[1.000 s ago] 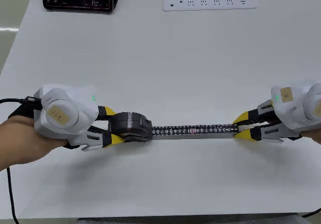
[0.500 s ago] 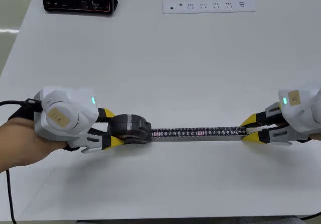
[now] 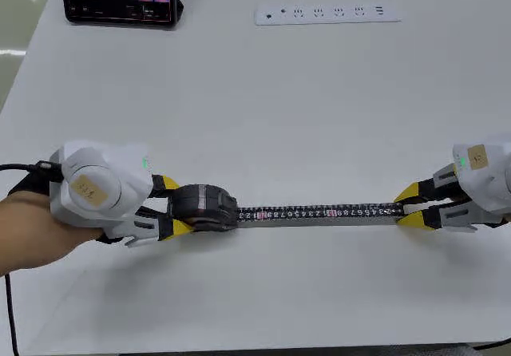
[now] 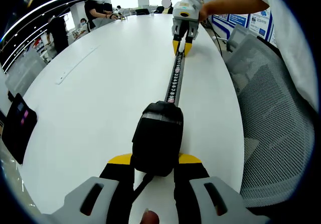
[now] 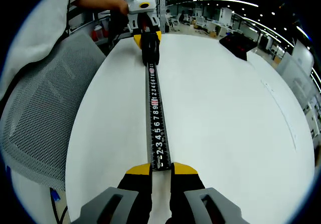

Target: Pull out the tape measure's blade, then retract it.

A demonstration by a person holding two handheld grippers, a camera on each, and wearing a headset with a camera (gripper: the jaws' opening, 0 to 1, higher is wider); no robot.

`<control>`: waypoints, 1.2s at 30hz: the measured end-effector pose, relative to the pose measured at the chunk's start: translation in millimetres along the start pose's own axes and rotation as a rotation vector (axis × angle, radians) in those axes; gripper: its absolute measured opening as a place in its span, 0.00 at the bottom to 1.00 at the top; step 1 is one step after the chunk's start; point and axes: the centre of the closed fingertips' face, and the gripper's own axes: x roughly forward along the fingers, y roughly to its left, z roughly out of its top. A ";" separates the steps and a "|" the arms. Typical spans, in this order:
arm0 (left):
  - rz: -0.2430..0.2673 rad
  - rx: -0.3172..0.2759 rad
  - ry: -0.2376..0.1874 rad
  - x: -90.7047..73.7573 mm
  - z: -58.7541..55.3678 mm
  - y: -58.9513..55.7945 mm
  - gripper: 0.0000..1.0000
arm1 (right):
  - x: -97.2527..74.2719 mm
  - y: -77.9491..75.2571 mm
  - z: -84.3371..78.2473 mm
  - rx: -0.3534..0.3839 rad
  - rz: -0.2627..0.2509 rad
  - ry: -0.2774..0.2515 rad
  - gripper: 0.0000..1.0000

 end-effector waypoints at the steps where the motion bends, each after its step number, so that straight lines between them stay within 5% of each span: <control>1: 0.000 0.000 0.000 0.0 0.0 0.1 0.24 | -0.6 0.0 -0.9 0.002 0.000 0.001 0.09; 36: 0.018 -0.014 -0.010 0.1 2.4 -0.4 0.26 | 0.2 1.0 -0.1 0.004 0.010 0.052 0.14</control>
